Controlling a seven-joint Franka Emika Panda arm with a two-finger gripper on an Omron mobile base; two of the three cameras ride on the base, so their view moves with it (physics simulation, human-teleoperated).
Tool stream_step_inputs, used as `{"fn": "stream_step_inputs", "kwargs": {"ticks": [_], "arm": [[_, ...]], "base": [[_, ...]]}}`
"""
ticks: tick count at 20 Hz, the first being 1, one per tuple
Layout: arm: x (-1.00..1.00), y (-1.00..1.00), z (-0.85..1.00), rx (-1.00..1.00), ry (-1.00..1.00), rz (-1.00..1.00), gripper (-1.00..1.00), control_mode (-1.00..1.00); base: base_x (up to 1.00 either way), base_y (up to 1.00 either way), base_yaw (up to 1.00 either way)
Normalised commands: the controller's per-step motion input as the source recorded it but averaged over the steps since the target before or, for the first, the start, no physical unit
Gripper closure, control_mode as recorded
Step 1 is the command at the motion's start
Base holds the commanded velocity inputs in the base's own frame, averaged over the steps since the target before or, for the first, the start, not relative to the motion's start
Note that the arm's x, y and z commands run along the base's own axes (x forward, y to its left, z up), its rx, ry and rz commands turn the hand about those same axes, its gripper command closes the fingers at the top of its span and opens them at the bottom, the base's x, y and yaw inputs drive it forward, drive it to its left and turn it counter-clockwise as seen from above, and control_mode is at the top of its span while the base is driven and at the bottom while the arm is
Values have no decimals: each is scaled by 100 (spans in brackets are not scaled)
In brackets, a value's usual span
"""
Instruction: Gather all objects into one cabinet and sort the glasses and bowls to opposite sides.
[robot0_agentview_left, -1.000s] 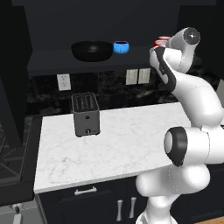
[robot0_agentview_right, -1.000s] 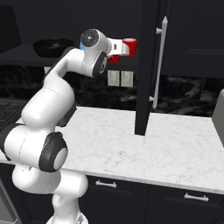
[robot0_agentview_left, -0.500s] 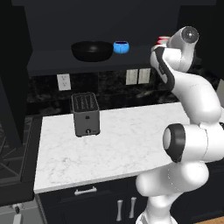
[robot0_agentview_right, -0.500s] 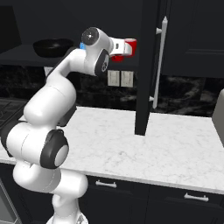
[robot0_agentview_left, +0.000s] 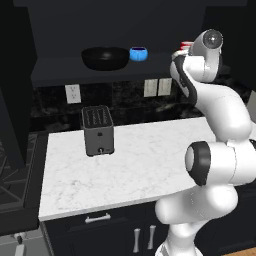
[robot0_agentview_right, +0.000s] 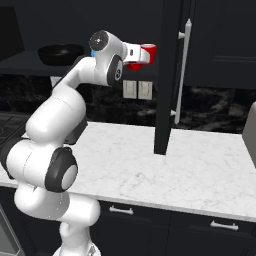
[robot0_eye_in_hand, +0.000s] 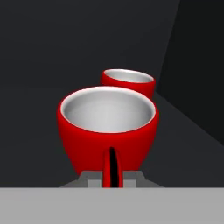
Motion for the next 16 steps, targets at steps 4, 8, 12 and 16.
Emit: {"fn": "stream_step_inputs", "kwargs": {"ticks": [4,8,12,16], "arm": [[0,-2,0,1,0,0,-100,-100],[0,-7,0,1,0,0,-100,-100],[0,-4,0,3,0,0,-100,-100],[-10,0,7,3,0,0,-100,-100]], "base": [[0,0,0],[0,0,0],[0,0,0],[0,0,0]]}}
